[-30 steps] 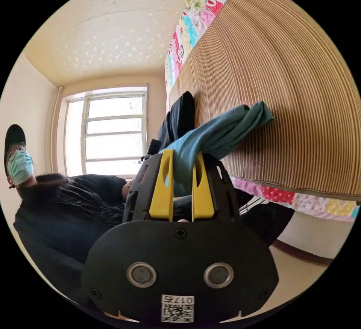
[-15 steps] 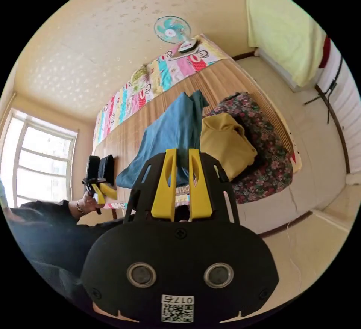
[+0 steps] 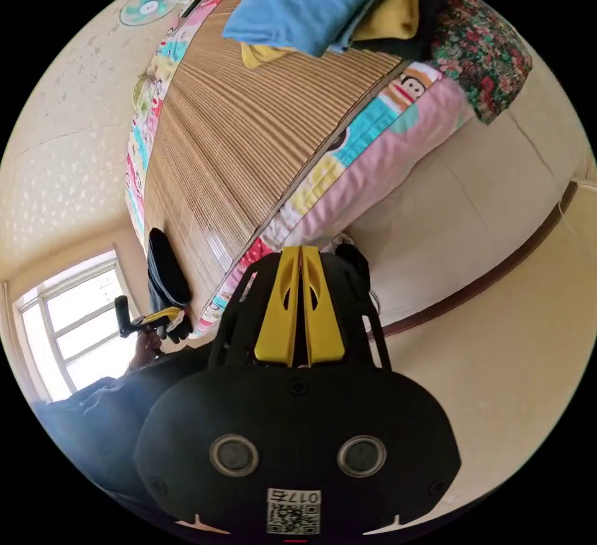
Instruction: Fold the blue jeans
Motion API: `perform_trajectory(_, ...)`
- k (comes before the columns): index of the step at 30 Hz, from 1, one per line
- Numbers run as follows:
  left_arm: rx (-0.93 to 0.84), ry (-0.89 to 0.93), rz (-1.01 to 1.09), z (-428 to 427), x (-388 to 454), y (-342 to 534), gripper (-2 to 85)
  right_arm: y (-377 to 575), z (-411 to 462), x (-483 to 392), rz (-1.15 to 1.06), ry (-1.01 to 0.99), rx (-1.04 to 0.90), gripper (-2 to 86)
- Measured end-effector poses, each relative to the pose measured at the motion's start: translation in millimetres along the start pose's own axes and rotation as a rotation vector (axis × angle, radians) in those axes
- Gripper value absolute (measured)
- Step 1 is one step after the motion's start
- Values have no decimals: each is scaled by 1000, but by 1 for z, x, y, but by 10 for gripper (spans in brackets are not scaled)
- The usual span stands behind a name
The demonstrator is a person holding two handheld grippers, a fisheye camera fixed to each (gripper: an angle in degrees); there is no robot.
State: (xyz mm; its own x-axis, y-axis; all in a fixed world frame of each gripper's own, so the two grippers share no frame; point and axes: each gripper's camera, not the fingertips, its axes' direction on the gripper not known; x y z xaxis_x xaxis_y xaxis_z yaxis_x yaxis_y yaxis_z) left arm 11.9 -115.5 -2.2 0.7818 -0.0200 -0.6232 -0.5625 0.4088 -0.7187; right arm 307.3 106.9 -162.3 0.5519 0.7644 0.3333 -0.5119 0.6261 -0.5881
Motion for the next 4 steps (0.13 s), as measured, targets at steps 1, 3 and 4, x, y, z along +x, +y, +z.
perform_trajectory(1,37,-38,-64,-14,-22,14,77,-1,26,-25,-52,5,-52,3)
perform_trajectory(3,104,-106,-180,-36,-56,30,102,-2,55,-65,-157,-14,-123,2)
perform_trajectory(4,160,-162,-253,-53,-77,39,125,-1,68,-90,-224,-1,-156,2)
